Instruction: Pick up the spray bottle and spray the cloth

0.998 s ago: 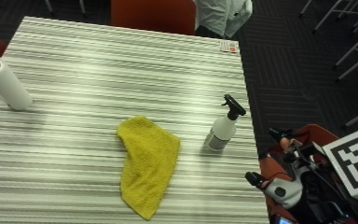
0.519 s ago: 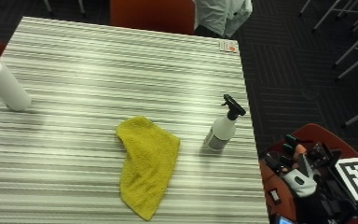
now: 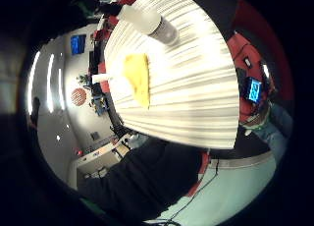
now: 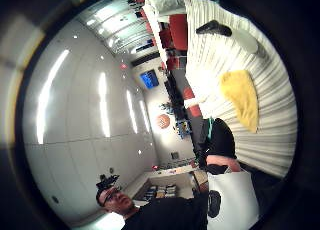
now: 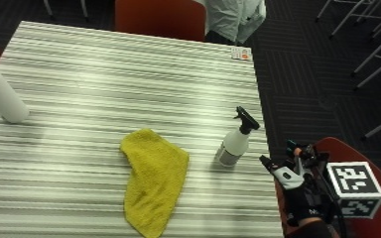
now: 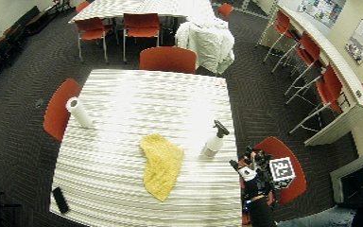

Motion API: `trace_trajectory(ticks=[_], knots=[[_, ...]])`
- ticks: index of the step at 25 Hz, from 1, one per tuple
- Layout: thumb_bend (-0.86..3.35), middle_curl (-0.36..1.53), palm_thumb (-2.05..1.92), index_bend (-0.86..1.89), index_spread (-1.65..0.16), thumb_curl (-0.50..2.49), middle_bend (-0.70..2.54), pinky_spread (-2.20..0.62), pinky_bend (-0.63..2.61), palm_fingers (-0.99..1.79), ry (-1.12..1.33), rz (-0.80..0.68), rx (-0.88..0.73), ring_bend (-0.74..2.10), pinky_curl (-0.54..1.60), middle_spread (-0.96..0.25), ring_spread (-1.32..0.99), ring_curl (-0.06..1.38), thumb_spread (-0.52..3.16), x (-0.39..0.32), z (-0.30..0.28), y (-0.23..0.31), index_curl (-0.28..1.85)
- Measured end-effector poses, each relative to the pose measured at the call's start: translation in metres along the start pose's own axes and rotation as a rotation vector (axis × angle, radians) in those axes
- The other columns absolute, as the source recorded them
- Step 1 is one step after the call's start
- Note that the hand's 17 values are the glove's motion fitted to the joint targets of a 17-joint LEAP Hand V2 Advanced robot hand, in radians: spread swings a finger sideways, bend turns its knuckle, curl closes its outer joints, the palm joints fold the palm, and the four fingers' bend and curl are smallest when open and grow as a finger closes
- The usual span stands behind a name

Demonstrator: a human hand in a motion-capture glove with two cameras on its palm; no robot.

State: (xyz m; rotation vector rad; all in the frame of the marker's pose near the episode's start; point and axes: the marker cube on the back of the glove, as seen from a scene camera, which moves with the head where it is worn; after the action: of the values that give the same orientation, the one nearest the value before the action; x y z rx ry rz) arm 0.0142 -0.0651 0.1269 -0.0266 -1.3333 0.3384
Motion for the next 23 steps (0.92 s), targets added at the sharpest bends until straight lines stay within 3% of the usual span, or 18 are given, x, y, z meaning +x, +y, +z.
trace_trajectory(ticks=[7, 23], knots=[[0.05, 0.30, 0.85, 0.14, -0.35, 0.50, 0.19, 0.14, 0.59, 0.21, 0.006, 0.052, 0.075, 0.40, 0.37, 0.06, 0.12, 0.31, 1.01, 0.047, 0.019, -0.044, 0.24], [-0.01, 0.31, 0.92, 0.17, -0.35, 0.54, 0.17, 0.14, 0.56, 0.22, -0.042, 0.088, 0.103, 0.39, 0.38, 0.02, 0.11, 0.33, 0.99, 0.083, 0.044, -0.078, 0.27]])
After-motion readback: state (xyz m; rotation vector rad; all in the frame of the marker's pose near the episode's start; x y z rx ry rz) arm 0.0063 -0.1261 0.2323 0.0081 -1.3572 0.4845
